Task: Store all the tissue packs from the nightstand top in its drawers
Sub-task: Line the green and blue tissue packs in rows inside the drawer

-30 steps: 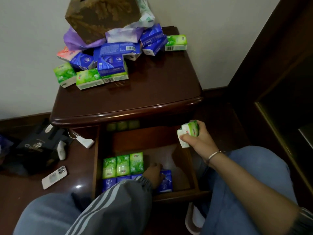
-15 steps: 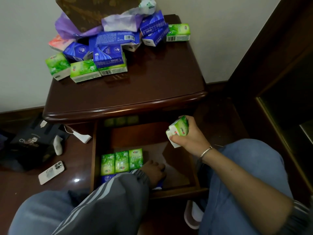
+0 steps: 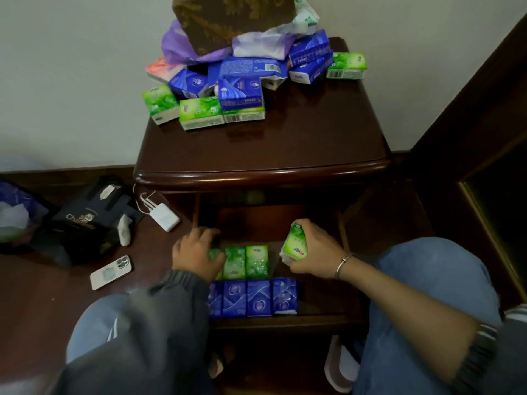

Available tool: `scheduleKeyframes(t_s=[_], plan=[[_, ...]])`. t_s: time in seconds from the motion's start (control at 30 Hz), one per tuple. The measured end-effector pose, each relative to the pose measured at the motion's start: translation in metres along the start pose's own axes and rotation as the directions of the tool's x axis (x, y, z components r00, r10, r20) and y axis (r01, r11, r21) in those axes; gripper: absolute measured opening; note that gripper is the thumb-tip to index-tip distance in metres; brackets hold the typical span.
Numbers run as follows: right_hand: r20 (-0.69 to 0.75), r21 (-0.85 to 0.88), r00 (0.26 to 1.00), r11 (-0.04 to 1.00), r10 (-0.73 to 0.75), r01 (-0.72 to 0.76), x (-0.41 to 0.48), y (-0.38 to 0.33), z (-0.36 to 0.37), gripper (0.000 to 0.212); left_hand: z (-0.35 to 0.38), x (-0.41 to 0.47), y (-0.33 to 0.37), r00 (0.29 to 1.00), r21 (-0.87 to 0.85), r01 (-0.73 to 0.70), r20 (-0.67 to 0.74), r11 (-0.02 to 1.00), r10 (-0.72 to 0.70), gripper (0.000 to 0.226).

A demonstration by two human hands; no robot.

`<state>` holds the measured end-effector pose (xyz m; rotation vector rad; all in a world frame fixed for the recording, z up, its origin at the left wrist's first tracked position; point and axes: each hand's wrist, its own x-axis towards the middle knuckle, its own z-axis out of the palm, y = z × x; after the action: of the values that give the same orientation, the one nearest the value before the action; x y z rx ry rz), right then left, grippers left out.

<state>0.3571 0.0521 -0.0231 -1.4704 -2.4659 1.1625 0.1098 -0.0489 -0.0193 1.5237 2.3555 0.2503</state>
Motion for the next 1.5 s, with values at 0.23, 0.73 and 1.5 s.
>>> scheduleKeyframes(t_s=[0.23, 0.73, 1.5], plan=[[0.097, -0.278, 0.995, 0.960, -0.006, 0.033, 0.031, 0.002, 0.037, 0.090, 0.019, 0.001, -0.040, 0.890, -0.361, 0.452, 0.241, 0.816, -0.386, 0.054], [0.275, -0.327, 0.960, 0.944, 0.047, 0.047, 0.062, 0.023, 0.072, 0.098, 0.022, 0.015, -0.038, 0.909, -0.213, 0.392, 0.241, 0.895, -0.341, 0.038], [0.412, 0.550, 0.848, 0.650, 0.335, -0.524, 0.061, 0.024, 0.064, 0.074, 0.015, 0.012, -0.026, 0.912, -0.182, 0.378, 0.240, 0.908, -0.331, 0.042]])
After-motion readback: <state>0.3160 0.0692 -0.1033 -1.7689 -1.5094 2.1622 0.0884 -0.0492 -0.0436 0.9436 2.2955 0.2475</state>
